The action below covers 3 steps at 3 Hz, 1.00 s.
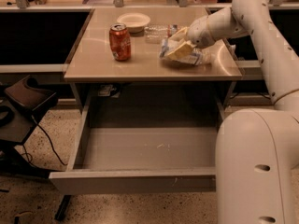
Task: Pick blue plastic bottle from top drawer and place on counter
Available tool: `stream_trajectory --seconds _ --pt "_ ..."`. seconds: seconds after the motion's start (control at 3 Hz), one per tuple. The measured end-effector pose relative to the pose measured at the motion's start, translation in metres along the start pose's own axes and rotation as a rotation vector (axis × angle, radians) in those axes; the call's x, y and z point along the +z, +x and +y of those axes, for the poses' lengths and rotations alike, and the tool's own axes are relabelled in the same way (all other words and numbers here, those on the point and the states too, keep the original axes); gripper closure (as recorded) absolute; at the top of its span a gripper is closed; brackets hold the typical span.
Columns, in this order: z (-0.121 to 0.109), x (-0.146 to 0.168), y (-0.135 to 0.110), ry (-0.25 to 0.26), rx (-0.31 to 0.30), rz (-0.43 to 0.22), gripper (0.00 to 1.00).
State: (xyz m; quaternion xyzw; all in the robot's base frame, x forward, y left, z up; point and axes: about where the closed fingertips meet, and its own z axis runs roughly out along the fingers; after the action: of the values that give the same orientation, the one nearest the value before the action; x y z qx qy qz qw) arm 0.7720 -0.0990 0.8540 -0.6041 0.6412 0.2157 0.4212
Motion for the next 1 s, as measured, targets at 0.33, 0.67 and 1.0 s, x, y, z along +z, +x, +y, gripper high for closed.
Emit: stream_trajectory --seconds 0.33,0.67,1.0 --pt "-0.0005 0.0031 0.0016 -0.001 0.006 0.006 0.82" --pt "-0.0005 0.0031 0.0016 -0.002 0.006 0.006 0.59" --pt "-0.0005 0.0031 0.0016 -0.002 0.006 0.006 0.36"
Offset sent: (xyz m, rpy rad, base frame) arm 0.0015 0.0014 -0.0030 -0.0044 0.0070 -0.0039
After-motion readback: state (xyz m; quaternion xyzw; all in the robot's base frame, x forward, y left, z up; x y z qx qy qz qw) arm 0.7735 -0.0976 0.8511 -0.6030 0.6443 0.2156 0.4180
